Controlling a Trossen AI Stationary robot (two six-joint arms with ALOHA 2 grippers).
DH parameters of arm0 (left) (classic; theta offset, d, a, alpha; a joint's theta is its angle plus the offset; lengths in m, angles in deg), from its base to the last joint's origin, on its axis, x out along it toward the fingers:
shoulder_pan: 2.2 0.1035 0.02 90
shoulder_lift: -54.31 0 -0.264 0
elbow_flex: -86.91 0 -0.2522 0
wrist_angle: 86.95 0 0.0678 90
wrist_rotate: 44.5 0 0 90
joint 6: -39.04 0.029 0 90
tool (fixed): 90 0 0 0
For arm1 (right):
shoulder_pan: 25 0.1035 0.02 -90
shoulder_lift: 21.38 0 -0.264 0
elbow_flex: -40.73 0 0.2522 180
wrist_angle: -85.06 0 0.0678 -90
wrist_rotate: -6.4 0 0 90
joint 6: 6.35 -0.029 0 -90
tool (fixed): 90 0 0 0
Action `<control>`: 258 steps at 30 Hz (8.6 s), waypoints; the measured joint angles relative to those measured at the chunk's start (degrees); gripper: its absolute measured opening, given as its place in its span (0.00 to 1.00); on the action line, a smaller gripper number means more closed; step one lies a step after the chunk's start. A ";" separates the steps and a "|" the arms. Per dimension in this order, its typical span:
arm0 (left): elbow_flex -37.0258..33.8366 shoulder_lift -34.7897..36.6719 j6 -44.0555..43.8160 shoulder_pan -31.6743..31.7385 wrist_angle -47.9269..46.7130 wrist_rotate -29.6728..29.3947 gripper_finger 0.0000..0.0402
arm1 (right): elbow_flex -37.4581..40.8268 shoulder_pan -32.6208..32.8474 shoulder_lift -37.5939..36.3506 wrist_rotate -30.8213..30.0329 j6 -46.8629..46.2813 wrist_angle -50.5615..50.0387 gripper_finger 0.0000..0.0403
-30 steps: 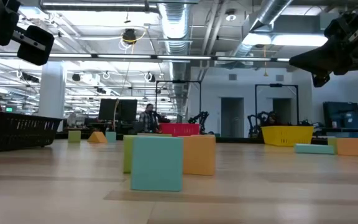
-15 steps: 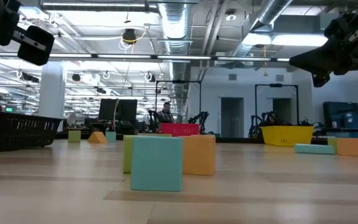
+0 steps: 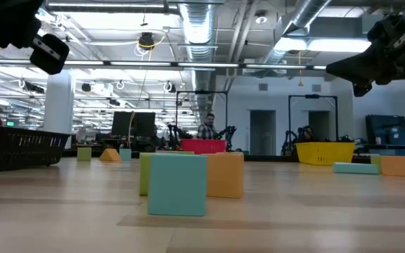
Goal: Sort & place blocks by color
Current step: Put the orange block into the yellow bin, then put the blue block into the red bin
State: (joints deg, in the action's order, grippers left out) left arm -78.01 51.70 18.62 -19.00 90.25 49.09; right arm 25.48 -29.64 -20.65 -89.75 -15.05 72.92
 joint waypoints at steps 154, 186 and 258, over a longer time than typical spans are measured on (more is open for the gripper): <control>25.62 -38.38 25.11 21.47 -14.65 -32.47 0.69 | -71.38 -51.76 106.11 -3.20 3.37 -61.80 0.60; 21.84 -50.71 18.41 22.07 -4.27 -21.03 0.69 | -47.98 -3.47 73.62 -2.67 4.62 -14.91 0.62; 59.21 -98.57 37.20 62.43 -46.49 -6.64 0.26 | -42.01 6.14 73.61 -3.34 3.58 0.46 0.62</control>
State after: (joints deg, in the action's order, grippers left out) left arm -18.80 -46.87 55.82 43.43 43.76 42.45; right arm -16.53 -23.50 52.97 -93.09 -11.47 73.38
